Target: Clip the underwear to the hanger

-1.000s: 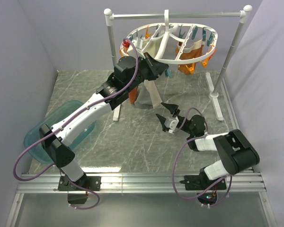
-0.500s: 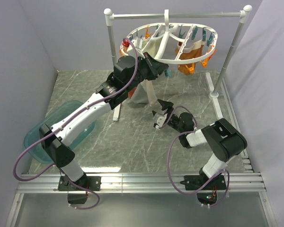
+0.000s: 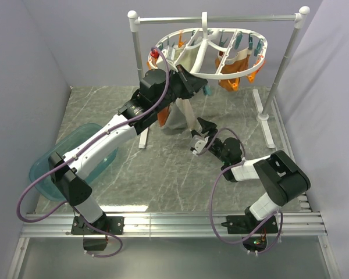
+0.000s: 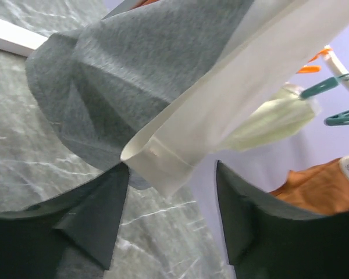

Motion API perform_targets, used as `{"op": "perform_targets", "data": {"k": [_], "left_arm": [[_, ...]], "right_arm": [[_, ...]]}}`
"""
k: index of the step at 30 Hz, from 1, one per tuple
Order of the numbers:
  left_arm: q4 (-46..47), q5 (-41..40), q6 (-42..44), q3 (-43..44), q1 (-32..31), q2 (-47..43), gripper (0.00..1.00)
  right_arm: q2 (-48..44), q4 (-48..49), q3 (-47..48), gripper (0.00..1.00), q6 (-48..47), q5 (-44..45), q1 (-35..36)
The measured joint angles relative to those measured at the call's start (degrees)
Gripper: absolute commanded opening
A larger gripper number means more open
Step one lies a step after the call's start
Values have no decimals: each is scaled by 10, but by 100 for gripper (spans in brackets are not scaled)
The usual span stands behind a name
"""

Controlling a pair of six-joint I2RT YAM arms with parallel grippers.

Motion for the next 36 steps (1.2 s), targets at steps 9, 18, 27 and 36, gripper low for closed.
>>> {"op": "perform_targets", "data": {"k": [9,18,27,36], "left_arm": [[9,4,-2,-4,0,0,0],[14,5,-2,-8,1,0,0],[16,6,1,-9,1,0,0],[28,19,20,-24,7,-1,0]], "right_arm": [[-28,0,0,61,5,3,-12],[-32,0,0,49,27,-14,-21],[-48,-1,-2,0,50,-51,-37],[-162,1,7,0,119,-82,-63]]}}
